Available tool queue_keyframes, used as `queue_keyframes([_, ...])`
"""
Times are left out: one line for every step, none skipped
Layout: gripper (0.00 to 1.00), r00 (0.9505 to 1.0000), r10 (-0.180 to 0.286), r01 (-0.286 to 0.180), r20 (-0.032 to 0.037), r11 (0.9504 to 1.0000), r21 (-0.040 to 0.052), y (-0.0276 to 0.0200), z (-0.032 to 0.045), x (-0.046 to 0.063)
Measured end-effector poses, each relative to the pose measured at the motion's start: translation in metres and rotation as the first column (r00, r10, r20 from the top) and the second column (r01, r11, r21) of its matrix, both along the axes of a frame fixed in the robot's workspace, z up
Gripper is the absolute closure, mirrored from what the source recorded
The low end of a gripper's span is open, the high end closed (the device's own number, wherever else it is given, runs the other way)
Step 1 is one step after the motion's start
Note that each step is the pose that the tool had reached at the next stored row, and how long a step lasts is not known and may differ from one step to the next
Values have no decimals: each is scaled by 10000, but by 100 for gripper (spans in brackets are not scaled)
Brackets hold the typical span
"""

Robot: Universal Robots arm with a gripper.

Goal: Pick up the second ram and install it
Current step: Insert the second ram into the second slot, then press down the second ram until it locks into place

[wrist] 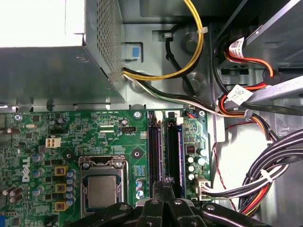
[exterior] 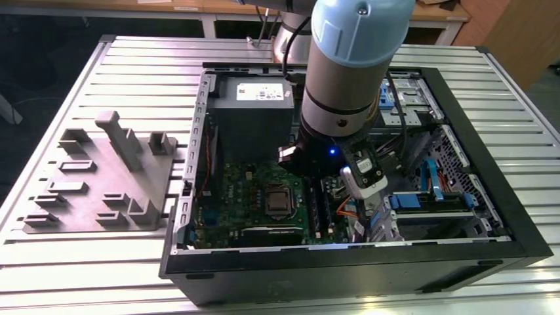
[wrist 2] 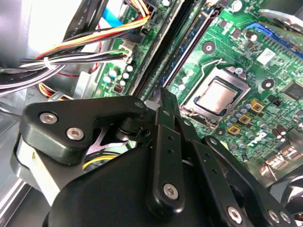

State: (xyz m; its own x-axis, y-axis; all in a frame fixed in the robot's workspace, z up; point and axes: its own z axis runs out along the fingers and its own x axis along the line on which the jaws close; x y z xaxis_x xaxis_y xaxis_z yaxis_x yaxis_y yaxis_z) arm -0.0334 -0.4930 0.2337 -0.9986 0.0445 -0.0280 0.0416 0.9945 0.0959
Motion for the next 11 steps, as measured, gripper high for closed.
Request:
queue_keyframes([90,10000,0,0,2,10000,-1,0,0,0])
queue_keyframes([90,10000,0,0,3,10000,-1,0,0,0])
queue_keyframes([90,10000,-1,1,3,10000,0,0,0,0])
queue_keyframes([90,10000,0,0,4,10000,-1,0,0,0])
queue_keyframes([90,10000,0,0,4,10000,0,0,0,0])
queue_keyframes([90,10000,0,0,8,10000,0,0,0,0])
queue_keyframes([90,10000,0,0,12,10000,0,0,0,0])
queue_keyframes([90,10000,0,0,13,10000,0,0,0,0])
queue_keyframes([90,10000,0,0,13,10000,0,0,0,0])
queue_keyframes([90,10000,0,0,13,10000,-1,0,0,0])
queue_keyframes([90,10000,0,0,14,10000,-1,0,0,0])
